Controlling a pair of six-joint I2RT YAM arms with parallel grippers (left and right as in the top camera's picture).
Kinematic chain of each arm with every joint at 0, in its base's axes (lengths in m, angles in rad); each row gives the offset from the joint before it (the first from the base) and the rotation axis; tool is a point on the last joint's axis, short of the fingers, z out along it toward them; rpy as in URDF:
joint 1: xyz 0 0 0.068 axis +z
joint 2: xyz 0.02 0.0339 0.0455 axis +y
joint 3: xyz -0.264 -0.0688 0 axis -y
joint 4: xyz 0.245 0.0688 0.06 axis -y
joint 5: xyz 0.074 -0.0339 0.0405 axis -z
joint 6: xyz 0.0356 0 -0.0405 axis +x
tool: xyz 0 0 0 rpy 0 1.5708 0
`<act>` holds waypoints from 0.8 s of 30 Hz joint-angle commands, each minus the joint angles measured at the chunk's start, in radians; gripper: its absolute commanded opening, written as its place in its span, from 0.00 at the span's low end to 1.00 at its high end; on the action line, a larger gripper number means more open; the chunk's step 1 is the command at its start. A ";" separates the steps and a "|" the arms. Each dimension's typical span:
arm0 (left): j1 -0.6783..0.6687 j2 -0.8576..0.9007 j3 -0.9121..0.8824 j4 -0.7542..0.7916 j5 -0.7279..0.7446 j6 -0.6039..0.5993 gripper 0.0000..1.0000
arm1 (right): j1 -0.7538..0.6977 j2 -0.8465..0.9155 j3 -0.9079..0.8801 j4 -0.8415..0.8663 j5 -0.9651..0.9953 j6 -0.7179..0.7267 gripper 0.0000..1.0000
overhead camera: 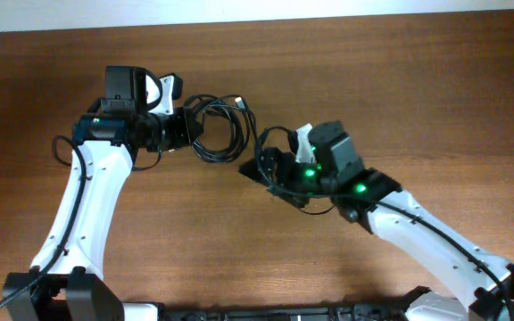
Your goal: Untangle cables
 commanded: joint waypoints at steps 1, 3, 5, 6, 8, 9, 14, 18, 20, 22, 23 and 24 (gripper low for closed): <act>0.003 -0.024 0.038 0.005 0.005 -0.180 0.00 | 0.084 0.041 0.001 0.101 0.249 0.267 0.98; 0.003 -0.025 0.038 0.002 0.014 -0.192 0.00 | 0.108 0.061 0.001 0.164 0.369 0.282 0.98; 0.003 -0.025 0.038 -0.014 0.047 -0.177 0.00 | 0.108 0.078 0.001 0.196 0.501 0.283 0.98; 0.003 -0.025 0.038 -0.032 0.073 -0.147 0.00 | 0.099 0.089 0.001 0.208 0.566 0.282 0.98; 0.003 -0.025 0.038 -0.076 0.130 -0.100 0.00 | 0.073 0.107 0.001 0.246 0.611 0.283 0.98; 0.003 -0.024 0.037 -0.102 0.166 -0.074 0.00 | 0.055 0.122 0.001 0.283 0.601 0.283 0.99; -0.007 -0.024 0.037 -0.182 0.324 0.096 0.00 | -0.004 0.181 0.001 0.456 0.489 0.282 0.98; -0.044 -0.024 0.037 -0.246 0.327 0.248 0.00 | -0.043 0.195 0.001 0.482 0.433 0.282 0.99; -0.059 -0.024 0.037 -0.271 0.327 0.293 0.00 | -0.068 0.195 0.001 0.510 0.412 0.282 0.99; -0.085 -0.024 0.037 -0.301 0.327 0.340 0.00 | -0.106 0.195 0.001 0.555 0.404 0.273 0.99; -0.098 -0.024 0.037 -0.314 0.317 0.350 0.00 | -0.132 0.195 0.001 0.584 0.404 0.246 0.99; -0.112 -0.024 0.037 -0.328 0.291 0.349 0.00 | -0.151 0.195 0.001 0.600 0.400 0.230 0.99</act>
